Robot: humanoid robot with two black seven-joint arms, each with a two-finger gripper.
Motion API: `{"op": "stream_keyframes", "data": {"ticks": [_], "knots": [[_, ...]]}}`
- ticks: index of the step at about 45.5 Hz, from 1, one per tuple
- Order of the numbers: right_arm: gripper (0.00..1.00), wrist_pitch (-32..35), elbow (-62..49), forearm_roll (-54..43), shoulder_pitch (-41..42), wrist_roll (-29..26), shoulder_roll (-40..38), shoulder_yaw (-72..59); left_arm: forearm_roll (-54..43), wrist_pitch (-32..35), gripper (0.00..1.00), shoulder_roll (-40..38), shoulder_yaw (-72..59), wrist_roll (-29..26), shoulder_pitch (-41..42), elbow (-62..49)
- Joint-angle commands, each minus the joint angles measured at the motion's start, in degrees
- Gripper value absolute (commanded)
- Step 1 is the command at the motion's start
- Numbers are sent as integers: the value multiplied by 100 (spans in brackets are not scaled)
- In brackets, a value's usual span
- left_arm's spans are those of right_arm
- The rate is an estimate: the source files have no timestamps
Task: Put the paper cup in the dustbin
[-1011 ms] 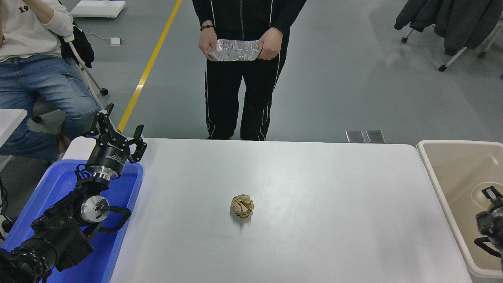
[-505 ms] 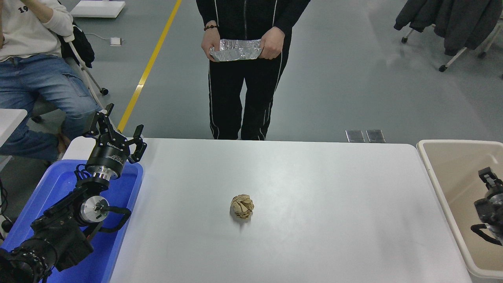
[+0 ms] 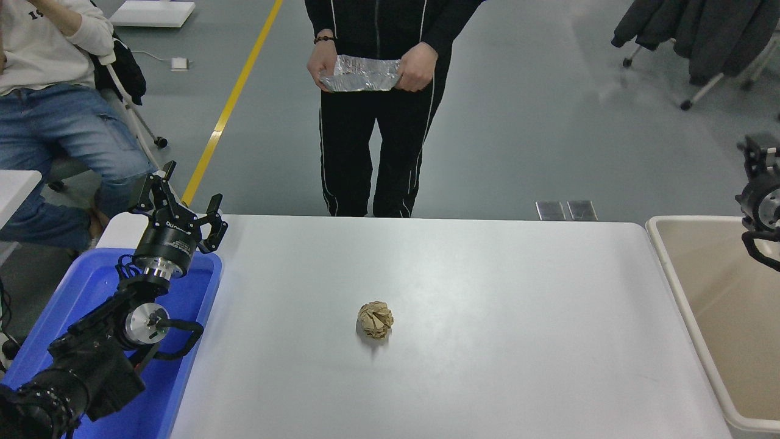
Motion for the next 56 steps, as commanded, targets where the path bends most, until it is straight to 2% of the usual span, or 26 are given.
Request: {"op": "stream_keyframes", "data": {"ticks": [1,10,16,27,30,39,56], "knots": [[99,247,924,7,-16,5,0,1680,1,0,100,-1,1,0,0,-3],[99,897,1276,7,-622,49,413,2999,1,0,100,-1,1,0,0,-4],[99,1196,1654,-2,-1202,233,616,3360,1,0,100,-1,1,0,0,-3],[99,1346,1733,-10,-2011,1410,1046,3378,1,0,100,-1,1,0,0,-4],[99,1346,1733,-10,-2231,1578,1204,3378,1,0,100,-1,1,0,0,-4],[99,1337,1663,-19,-2705,1605,1635,3378,1,0,100,-1,1,0,0,-4],[99,1355,1443,-19,-2882,1605,1679,3290,1,0,100,-1,1,0,0,5]]}}
